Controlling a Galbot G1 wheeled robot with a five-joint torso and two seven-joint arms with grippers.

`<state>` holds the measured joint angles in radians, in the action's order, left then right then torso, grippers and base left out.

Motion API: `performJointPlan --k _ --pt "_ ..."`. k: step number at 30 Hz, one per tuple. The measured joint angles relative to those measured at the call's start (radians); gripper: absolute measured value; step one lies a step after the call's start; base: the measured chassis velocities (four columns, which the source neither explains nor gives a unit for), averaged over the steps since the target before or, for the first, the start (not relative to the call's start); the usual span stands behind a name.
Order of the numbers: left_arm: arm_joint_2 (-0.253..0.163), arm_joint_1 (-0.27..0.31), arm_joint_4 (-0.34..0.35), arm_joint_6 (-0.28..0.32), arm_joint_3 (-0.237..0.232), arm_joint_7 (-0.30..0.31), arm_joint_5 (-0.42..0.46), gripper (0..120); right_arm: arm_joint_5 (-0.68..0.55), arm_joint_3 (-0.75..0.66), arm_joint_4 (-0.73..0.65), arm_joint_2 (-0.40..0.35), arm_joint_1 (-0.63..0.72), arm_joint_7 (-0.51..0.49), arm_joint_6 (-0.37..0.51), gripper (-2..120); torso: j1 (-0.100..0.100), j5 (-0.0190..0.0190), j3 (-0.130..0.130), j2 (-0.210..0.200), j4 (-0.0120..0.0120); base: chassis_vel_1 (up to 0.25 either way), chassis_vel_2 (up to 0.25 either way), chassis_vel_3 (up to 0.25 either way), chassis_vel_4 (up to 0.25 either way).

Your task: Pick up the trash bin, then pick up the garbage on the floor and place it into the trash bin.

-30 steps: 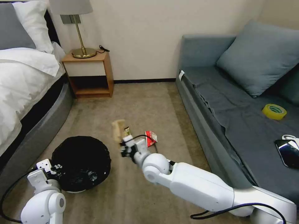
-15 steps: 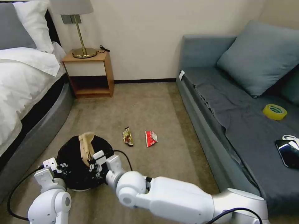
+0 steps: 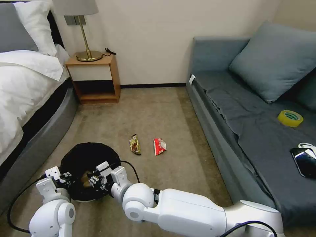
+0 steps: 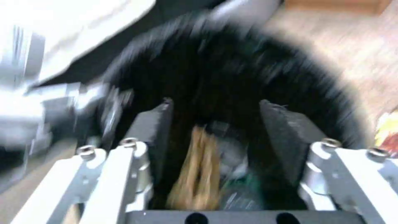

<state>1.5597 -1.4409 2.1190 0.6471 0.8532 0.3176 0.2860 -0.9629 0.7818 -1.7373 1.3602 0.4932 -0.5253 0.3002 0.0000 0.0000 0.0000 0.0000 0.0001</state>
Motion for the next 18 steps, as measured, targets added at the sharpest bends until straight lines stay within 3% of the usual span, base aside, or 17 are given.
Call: performJointPlan --k 5,9,12,15,16,18 --pt "-0.006 0.001 0.0 0.0 0.003 0.0 0.007 3 0.116 -0.135 -0.021 -0.036 0.006 0.072 -0.027 73 0.0 0.0001 0.0 0.0 0.0001 0.0 0.0 0.0 0.0" --pt "-0.015 0.002 0.001 0.0 0.01 0.0 0.019 3 0.328 -0.358 -0.038 -0.129 0.05 0.242 -0.143 90 0.0 0.0003 0.0 0.0 -0.0001 0.0 0.0 0.0 0.0" --pt "-0.018 0.004 0.0 0.0 0.014 0.0 0.024 3 0.366 -0.472 -0.084 -0.195 0.101 0.265 -0.159 98 0.0 0.0004 0.0 0.0 -0.0002 0.0 0.0 0.0 0.0" --pt "-0.02 0.004 -0.009 -0.004 0.022 -0.003 0.027 3 0.411 -0.68 -0.181 -0.275 0.236 0.248 -0.142 100 0.0 0.0004 0.0 0.0 -0.0003 0.0 0.0 0.0 0.0" --pt "-0.02 0.004 -0.009 -0.004 0.022 -0.003 0.027 3 0.411 -0.68 -0.181 -0.275 0.236 0.248 -0.142 100 0.0 0.0004 0.0 0.0 -0.0003 0.0 0.0 0.0 0.0" --pt "-0.021 0.004 -0.013 -0.007 0.03 -0.003 0.028 3 0.445 -0.802 -0.245 -0.305 0.357 0.213 -0.116 100 0.0 0.0005 0.0 0.0 -0.0007 0.0 0.0 0.0 0.0"
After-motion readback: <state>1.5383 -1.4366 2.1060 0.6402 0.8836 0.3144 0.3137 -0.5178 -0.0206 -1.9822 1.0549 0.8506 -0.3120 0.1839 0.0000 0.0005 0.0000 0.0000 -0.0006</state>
